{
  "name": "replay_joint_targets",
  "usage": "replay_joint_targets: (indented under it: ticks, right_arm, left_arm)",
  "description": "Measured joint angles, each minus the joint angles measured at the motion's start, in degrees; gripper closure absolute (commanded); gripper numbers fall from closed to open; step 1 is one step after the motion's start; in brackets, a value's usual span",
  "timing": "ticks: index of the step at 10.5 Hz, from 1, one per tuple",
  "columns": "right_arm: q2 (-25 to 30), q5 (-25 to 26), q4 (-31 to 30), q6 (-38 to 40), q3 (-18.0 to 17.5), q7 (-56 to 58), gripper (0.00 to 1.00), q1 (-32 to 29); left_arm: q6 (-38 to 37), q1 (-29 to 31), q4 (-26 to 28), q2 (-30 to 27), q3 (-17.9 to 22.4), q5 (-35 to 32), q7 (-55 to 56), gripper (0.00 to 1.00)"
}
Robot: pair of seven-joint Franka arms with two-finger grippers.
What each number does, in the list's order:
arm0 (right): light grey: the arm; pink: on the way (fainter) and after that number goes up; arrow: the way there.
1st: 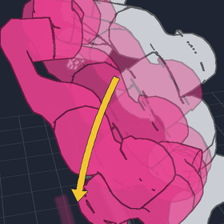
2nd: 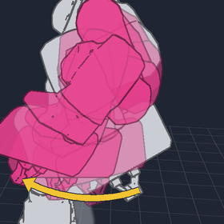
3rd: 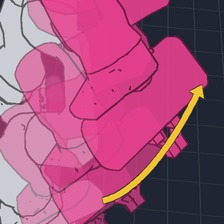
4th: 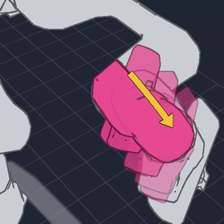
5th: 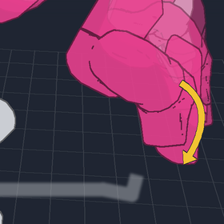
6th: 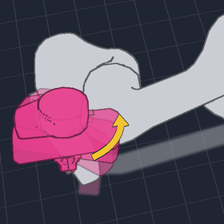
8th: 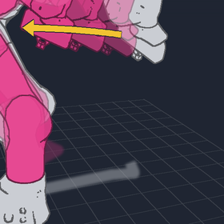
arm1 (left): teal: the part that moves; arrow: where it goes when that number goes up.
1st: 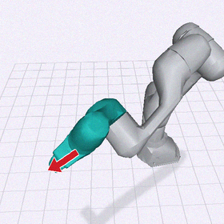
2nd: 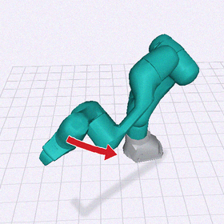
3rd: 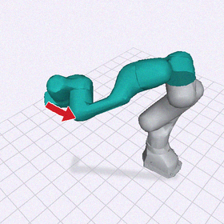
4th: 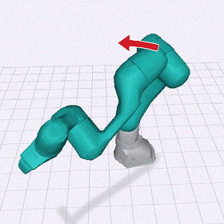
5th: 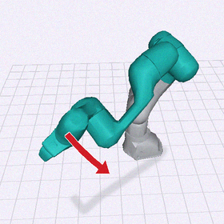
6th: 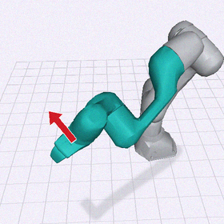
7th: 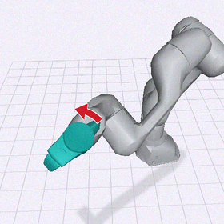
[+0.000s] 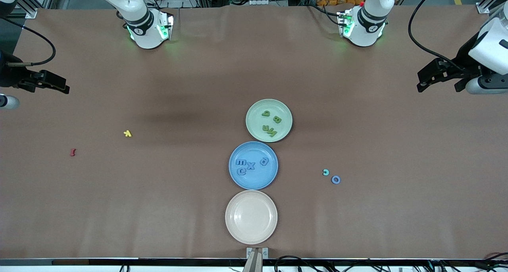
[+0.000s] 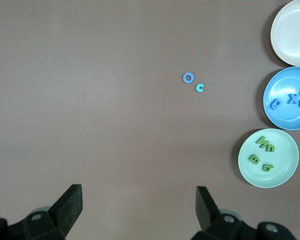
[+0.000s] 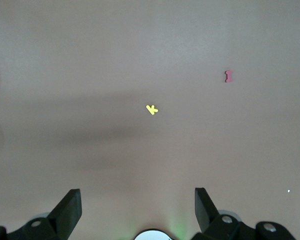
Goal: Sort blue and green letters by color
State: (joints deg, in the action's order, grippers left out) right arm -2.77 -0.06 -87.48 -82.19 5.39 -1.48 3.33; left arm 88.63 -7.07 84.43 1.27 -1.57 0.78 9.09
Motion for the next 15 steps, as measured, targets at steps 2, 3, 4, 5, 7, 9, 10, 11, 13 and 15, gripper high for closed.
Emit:
replay_joint_targets:
  ticks: [2, 3, 4, 5, 7, 9, 10, 11, 13, 15]
  right_arm:
    - [0.0, 0.0, 0.02, 0.0, 0.13, -0.03, 0.0, -0.63]
    - [0.0, 0.0, 0.02, 0.0, 0.19, -0.04, 0.0, -1.07]
    - [0.0, 0.0, 0.02, -0.03, 0.24, -0.04, 0.0, -1.49]
    - [0.0, 0.0, 0.03, -0.06, 0.24, -0.04, 0.0, -1.71]
    - [0.0, 0.0, 0.04, -0.15, 0.23, -0.14, 0.0, -1.89]
    - [0.0, 0.0, 0.03, -0.17, 0.24, -0.25, 0.0, -2.25]
    - [0.0, 0.0, 0.03, -0.16, 0.24, -0.25, 0.0, -2.33]
    - [0.0, -0.03, 0.03, -0.16, 0.17, -0.25, 0.0, -2.32]
    - [0.0, -0.03, 0.03, -0.16, 0.0, -0.25, 0.0, -2.32]
    - [0.0, -0.04, 0.03, -0.16, -0.09, -0.25, 0.0, -2.32]
  left_arm:
    - [0.0, 0.0, 0.0, 0.0, 0.01, 0.0, 0.0, 0.0]
    - [0.0, 0.0, 0.0, 0.0, 0.01, 0.0, 0.0, 0.0]
    - [0.0, 0.0, 0.0, 0.0, 0.01, 0.0, 0.0, 0.0]
    - [0.0, 0.0, 0.0, 0.0, 0.01, 0.0, 0.0, 0.0]
    - [0.0, 0.0, 0.0, 0.0, 0.02, 0.0, 0.0, 0.0]
    - [0.0, 0.01, 0.0, 0.0, 0.02, 0.0, 0.0, 0.0]
    - [0.0, 0.02, 0.0, 0.0, 0.03, 0.0, 0.0, 0.0]
    - [0.0, 0.07, 0.0, 0.0, 0.08, 0.0, 0.0, 0.0]
    - [0.0, 0.13, 0.0, 0.0, 0.12, 0.0, 0.0, 0.0]
    - [0.0, 0.08, 0.0, 0.0, 0.1, 0.0, 0.0, 0.0]
